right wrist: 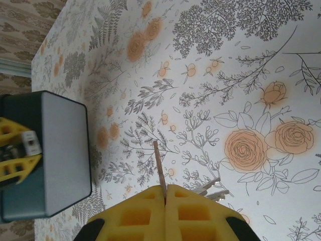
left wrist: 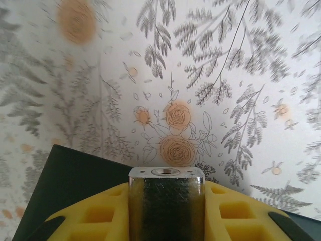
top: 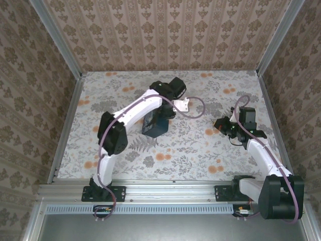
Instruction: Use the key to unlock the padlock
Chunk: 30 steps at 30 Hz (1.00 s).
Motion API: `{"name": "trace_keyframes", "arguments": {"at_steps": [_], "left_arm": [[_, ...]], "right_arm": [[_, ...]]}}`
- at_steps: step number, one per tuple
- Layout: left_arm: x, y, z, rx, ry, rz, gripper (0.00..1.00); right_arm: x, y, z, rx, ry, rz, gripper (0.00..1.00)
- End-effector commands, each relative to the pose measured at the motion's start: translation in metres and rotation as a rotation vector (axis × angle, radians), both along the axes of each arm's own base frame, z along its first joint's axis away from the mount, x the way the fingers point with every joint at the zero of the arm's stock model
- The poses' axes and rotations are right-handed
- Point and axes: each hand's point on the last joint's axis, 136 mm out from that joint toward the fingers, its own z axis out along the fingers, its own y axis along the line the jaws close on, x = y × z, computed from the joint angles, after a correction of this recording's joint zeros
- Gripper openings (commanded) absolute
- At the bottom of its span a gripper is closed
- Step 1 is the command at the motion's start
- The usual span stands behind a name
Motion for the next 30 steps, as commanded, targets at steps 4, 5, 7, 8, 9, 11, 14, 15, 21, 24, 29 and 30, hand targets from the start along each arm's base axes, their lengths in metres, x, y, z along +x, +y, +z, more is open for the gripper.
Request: {"name": "trace_keyframes", "arguments": {"at_steps": [4, 5, 7, 8, 9, 11, 14, 15, 21, 24, 29, 30], "left_arm": [[-0.026, 0.0, 0.041, -0.245, 0.034, 0.013, 0.28], [-0.029, 0.002, 0.043, -0.279, 0.038, 0.023, 0.28], [-0.039, 0.006, 0.044, -0.33, 0.069, 0.03, 0.28], [-0.045, 0.008, 0.043, -0.356, 0.083, 0.028, 0.28], [-0.05, 0.01, 0.041, -0.378, 0.093, 0.026, 0.28], [-0.06, 0.012, 0.039, -0.426, 0.112, 0.016, 0.28], [-0.065, 0.019, 0.033, -0.484, 0.128, 0.04, 0.28], [-0.066, 0.023, 0.03, -0.501, 0.135, 0.053, 0.29], [-0.068, 0.044, 0.017, -0.571, 0.155, 0.107, 0.32], [-0.065, 0.052, 0.008, -0.602, 0.156, 0.134, 0.36], [-0.063, 0.066, 0.001, -0.618, 0.154, 0.176, 0.51], [-0.063, 0.069, 0.003, -0.628, 0.153, 0.185, 0.53]], "right_arm": [[0.001, 0.014, 0.027, 0.019, -0.059, 0.067, 0.0], [0.0, 0.019, 0.029, 0.018, -0.065, 0.09, 0.0], [-0.002, 0.028, 0.034, 0.017, -0.071, 0.134, 0.0], [-0.003, 0.033, 0.037, 0.018, -0.074, 0.154, 0.01], [-0.005, 0.039, 0.04, 0.02, -0.078, 0.176, 0.01], [-0.007, 0.05, 0.045, 0.028, -0.086, 0.214, 0.01], [-0.011, 0.068, 0.051, 0.031, -0.091, 0.273, 0.01], [-0.012, 0.075, 0.052, 0.029, -0.09, 0.294, 0.01], [-0.017, 0.111, 0.062, 0.063, -0.09, 0.41, 0.02], [-0.014, 0.119, 0.06, 0.044, -0.079, 0.425, 0.02], [-0.004, 0.128, 0.064, 0.073, -0.081, 0.416, 0.02], [-0.002, 0.13, 0.064, 0.069, -0.081, 0.418, 0.02]]}}
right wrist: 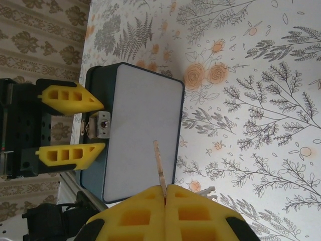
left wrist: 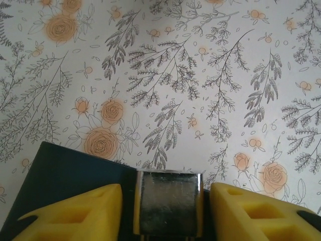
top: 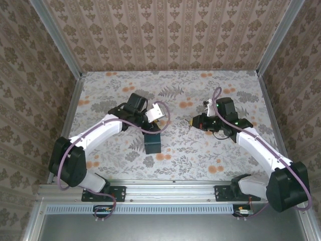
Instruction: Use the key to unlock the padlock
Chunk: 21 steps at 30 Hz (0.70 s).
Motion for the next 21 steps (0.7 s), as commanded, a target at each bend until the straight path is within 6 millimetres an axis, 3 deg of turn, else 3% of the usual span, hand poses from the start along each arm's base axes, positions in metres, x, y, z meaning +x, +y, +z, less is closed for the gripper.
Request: {"name": "trace_keyframes", "arguments": {"at_steps": [1, 7, 14, 17, 21], "left_arm": [[0.001, 0.006, 0.007, -0.056, 0.002, 0.03, 0.56], [-0.006, 0.011, 0.025, -0.143, 0.029, 0.044, 0.67], [0.003, 0.014, 0.042, -0.235, 0.084, 0.134, 0.74], [0.003, 0.012, 0.04, -0.246, 0.135, 0.119, 0.73], [0.008, 0.015, 0.028, -0.213, 0.136, 0.101, 0.71]], "right_arm": [[0.01, 0.01, 0.017, 0.018, -0.033, 0.004, 0.02], [0.016, 0.022, 0.014, -0.024, -0.033, 0.041, 0.01], [0.033, 0.032, 0.015, -0.018, -0.048, 0.061, 0.01], [0.037, 0.037, 0.021, -0.002, -0.068, 0.085, 0.01], [0.036, 0.048, 0.013, 0.031, -0.042, 0.151, 0.01]]}}
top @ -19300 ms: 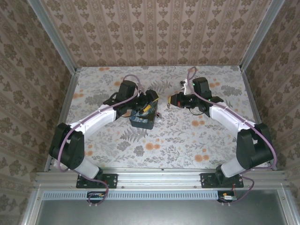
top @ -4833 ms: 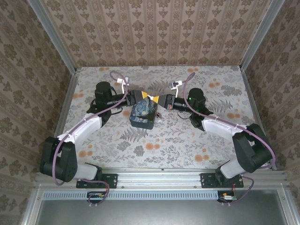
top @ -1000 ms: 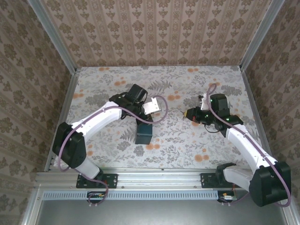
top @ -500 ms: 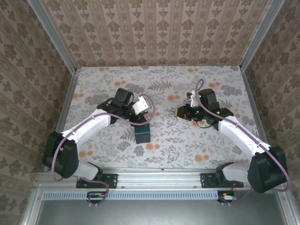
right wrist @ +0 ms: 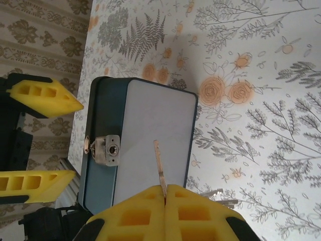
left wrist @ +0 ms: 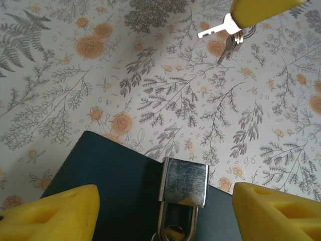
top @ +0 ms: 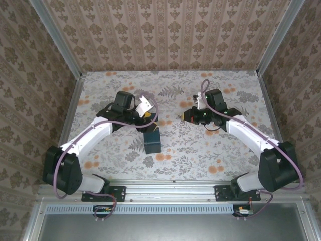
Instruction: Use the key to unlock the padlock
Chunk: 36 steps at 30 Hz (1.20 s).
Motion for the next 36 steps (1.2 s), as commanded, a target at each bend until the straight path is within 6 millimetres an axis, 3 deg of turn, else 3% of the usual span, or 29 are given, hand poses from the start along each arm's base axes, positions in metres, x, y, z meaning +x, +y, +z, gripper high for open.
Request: {"name": "trace_keyframes", "arguments": {"at_steps": [1, 10, 17, 24, 29, 33, 36], "left_arm": [[-0.001, -0.002, -0.002, -0.011, 0.016, -0.046, 0.71], [-0.006, -0.011, 0.0, -0.027, 0.069, -0.15, 0.7], [-0.007, -0.006, -0.022, 0.082, 0.079, -0.161, 0.68], [0.005, -0.005, -0.038, 0.159, 0.048, -0.162, 0.56], [-0.003, -0.01, -0.047, 0.167, 0.023, -0.232, 0.44], [-0.002, -0.007, -0.05, 0.189, -0.006, -0.221, 0.44], [-0.002, -0.004, -0.05, 0.209, -0.004, -0.21, 0.51]], "right_arm": [[0.0, 0.013, 0.012, 0.044, -0.042, 0.082, 0.01], [-0.005, 0.015, 0.005, 0.05, -0.035, 0.108, 0.01], [-0.006, 0.015, 0.0, 0.049, -0.027, 0.114, 0.01], [-0.007, 0.016, -0.001, 0.049, -0.016, 0.123, 0.01], [-0.009, 0.015, 0.002, 0.045, -0.023, 0.129, 0.01], [-0.013, 0.014, 0.002, 0.038, -0.022, 0.136, 0.01], [-0.013, 0.014, 0.002, 0.039, -0.018, 0.136, 0.01]]}}
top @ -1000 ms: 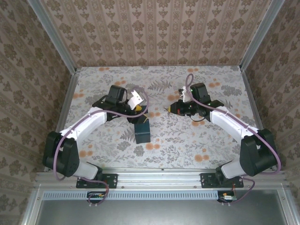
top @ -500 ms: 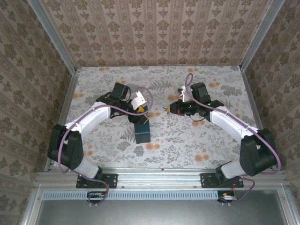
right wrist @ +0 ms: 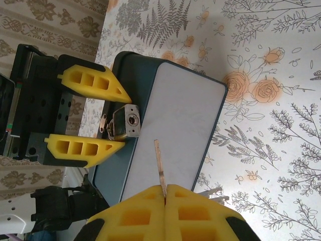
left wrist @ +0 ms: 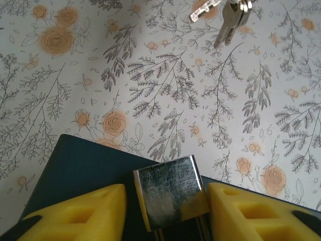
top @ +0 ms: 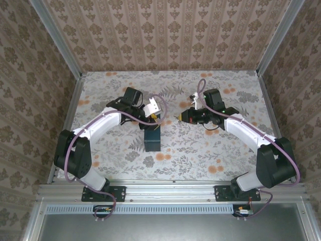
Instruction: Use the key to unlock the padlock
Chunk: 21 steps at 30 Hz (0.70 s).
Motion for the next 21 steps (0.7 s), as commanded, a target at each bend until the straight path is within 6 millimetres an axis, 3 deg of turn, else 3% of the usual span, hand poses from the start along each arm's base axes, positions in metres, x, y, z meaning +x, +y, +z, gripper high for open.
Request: {"name": "trace_keyframes", "arguments": {"at_steps": [1, 8, 16, 21], "left_arm": [[-0.012, 0.011, -0.021, 0.083, 0.033, 0.001, 0.53], [-0.018, 0.006, -0.004, 0.028, -0.03, 0.013, 0.59], [-0.018, 0.005, -0.019, 0.069, -0.025, 0.014, 0.33], [-0.028, -0.001, -0.018, 0.028, -0.023, -0.04, 0.29]], "right_arm": [[-0.008, 0.003, 0.002, 0.005, 0.004, 0.033, 0.01], [-0.006, 0.004, 0.002, 0.011, 0.004, 0.031, 0.01], [-0.01, 0.003, 0.001, 0.01, 0.005, 0.036, 0.01], [-0.023, 0.01, 0.007, 0.055, -0.001, 0.11, 0.0]]}}
